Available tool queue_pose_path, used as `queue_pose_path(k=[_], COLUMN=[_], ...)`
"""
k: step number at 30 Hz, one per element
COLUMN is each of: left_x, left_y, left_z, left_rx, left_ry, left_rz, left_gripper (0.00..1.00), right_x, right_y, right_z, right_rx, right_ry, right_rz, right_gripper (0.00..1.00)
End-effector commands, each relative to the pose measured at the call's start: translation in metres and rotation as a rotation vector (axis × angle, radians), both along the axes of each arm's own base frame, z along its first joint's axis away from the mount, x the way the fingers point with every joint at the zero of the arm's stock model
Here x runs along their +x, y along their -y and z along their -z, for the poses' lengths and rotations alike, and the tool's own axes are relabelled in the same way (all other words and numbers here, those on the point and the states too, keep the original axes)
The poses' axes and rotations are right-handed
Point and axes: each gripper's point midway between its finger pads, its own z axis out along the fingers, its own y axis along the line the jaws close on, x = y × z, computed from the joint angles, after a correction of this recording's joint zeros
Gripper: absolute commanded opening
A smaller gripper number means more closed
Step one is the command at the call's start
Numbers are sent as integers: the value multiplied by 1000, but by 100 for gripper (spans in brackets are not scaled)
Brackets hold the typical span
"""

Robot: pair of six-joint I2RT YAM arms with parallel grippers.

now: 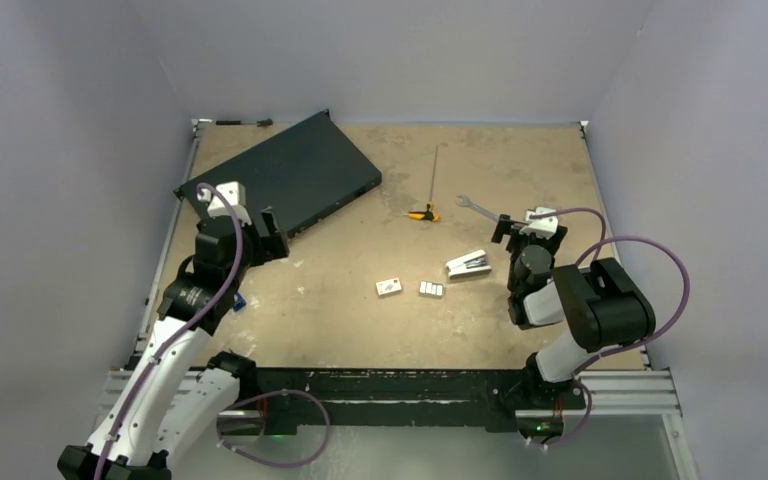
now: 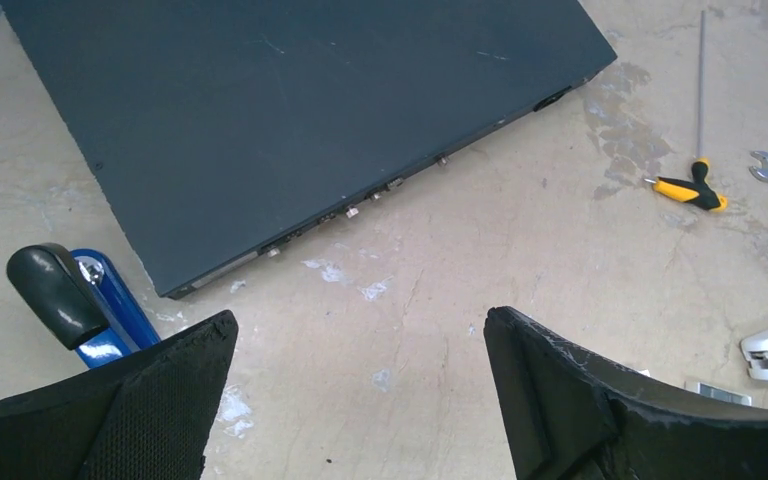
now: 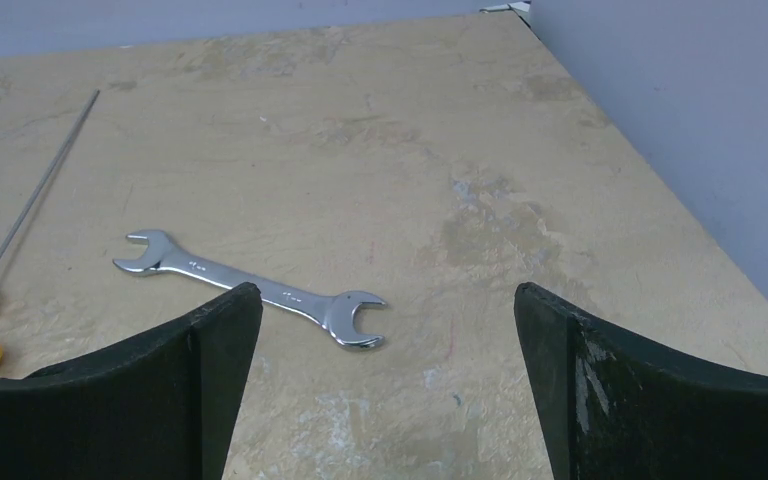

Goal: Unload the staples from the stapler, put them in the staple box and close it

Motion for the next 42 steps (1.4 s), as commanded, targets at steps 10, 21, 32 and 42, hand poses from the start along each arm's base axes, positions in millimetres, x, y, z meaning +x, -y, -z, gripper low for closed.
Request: queue_pose_path(k=[10,21,32,42], left_x=[-3,0,0,4], left_y=[-26,-24,-24,-6], left_z=[-13,-9,-9,-7], left_rx=[13,10,-13,-31], left_ry=[37,16,16,-1], left_rz=[-154,-158,-175,-75], left_gripper=[95,95,95,94], right_x=[4,-41,-17,-37], right_y=[11,28,0,-40], right_z=[-47,-94,-81,-65], right_rx=[40,105,381,495], right_ry=[187,361,-57,-370], right_rz=[62,169,160,36], right_gripper=[99,99,99,98])
